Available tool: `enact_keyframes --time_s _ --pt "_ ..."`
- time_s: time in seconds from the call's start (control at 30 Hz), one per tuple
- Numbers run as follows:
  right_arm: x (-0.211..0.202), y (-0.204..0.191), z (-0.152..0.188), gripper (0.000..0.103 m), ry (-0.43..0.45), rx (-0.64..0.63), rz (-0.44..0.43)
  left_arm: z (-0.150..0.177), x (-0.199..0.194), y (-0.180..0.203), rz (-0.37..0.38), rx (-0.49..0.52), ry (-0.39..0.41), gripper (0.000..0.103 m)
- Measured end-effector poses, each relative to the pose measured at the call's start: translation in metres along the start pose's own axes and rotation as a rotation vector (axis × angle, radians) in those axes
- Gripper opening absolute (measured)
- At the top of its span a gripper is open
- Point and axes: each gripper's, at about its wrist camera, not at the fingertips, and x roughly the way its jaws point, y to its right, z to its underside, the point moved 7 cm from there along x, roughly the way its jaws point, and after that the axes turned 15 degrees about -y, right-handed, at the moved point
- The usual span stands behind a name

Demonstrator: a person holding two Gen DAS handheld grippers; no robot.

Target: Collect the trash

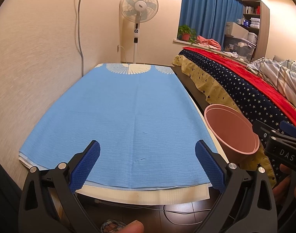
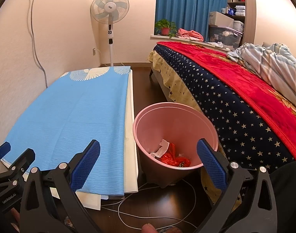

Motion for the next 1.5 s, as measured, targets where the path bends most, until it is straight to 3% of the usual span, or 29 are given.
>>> enact_keyframes --time_s 1.5 --pt "0.0019 -0.0024 0.0002 0.098 -0.003 -0.01 -0.001 0.0068 0.0028 0.0076 -0.009 0.019 -0.002 0.095"
